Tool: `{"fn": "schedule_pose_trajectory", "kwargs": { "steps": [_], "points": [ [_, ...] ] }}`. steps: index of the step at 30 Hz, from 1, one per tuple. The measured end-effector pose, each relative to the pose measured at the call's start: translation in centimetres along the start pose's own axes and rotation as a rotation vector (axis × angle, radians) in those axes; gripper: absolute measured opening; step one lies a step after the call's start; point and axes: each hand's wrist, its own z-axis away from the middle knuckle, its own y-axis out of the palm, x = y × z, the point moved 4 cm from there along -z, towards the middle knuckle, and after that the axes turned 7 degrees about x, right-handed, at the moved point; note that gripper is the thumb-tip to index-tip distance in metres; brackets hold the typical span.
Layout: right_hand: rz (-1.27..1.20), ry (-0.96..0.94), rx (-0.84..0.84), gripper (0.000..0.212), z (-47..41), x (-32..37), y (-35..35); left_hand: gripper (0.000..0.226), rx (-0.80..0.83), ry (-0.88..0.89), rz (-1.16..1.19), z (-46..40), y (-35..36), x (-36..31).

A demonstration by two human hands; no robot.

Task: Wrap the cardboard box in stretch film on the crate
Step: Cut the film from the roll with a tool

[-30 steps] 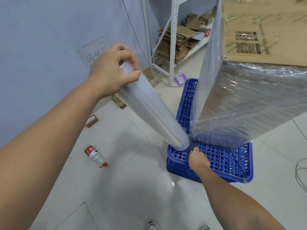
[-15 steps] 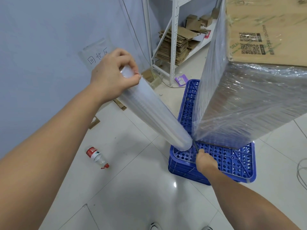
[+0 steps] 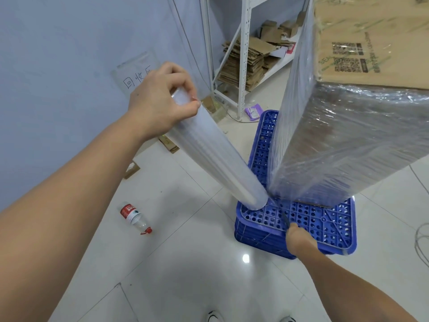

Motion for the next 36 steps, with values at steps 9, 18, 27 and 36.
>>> {"fn": "schedule_pose_trajectory", "kwargs": {
  "steps": [9, 18, 27, 36],
  "points": [
    [0.019, -0.064, -0.006, 0.034, 0.9, 0.2, -0.3, 0.013, 0.008, 0.000, -0.034, -0.1, 0.3, -1.7],
    [0.007, 0.040, 0.016, 0.044, 0.6, -1.6, 0.8, 0.011, -0.005, 0.003, -0.051, 0.3, 0.6, -2.2],
    [0.003, -0.034, -0.091, 0.029, 1.5, -3.9, 1.2, 0.017, -0.021, -0.051, -0.032, 0.6, 0.6, -1.8],
    [0.001, -0.079, -0.151, 0.034, 2.9, -5.9, 0.1, 0.019, -0.011, -0.012, -0.095, 0.2, 1.4, -4.8]
  ]
}}
